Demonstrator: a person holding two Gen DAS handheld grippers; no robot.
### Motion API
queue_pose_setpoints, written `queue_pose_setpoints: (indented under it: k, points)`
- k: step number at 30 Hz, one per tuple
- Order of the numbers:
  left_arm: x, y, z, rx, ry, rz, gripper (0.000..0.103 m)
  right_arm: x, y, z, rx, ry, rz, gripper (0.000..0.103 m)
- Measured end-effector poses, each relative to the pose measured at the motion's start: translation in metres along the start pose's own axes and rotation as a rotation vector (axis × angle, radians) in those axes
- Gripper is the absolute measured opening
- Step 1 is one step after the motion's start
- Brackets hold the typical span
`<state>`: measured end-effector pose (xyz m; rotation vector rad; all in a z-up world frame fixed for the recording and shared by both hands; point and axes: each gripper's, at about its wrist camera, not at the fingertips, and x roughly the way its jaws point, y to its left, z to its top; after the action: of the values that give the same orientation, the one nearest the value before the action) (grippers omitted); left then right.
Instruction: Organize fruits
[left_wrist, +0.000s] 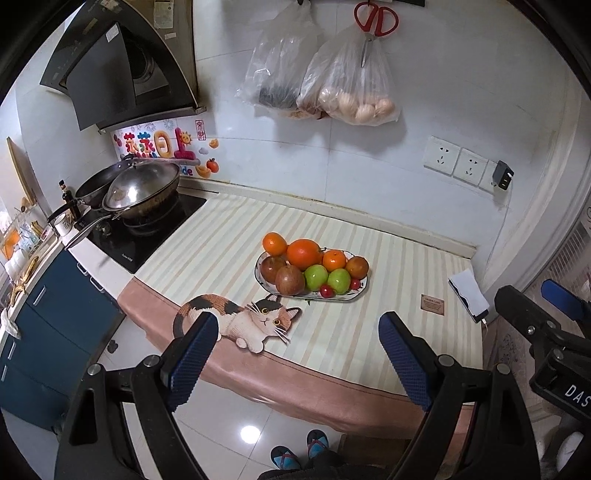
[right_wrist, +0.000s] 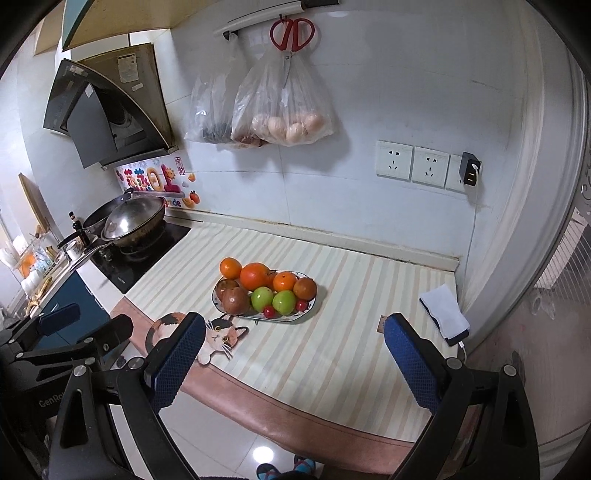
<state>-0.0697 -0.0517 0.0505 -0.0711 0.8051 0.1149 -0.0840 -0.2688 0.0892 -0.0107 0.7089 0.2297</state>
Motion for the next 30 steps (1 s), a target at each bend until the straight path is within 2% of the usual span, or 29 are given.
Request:
queue_pose_setpoints:
  k: [6, 21, 30]
  points:
    - [0.021, 0.000, 0.008, -0.027, 0.013, 0.031, 0.089, 0.022, -0.006, 0.006, 0.009, 0.011, 0.001, 0.100]
    - [0.095, 0.001, 0.034, -0.042, 0.051, 0.102, 0.089, 0.120, -0.018, 0.032, 0.005, 0.057, -0.020, 0.100]
    - [0.128, 0.001, 0.045, -0.041, 0.088, 0.105, 0.089, 0.163, -0.012, 0.045, -0.002, 0.077, -0.036, 0.100]
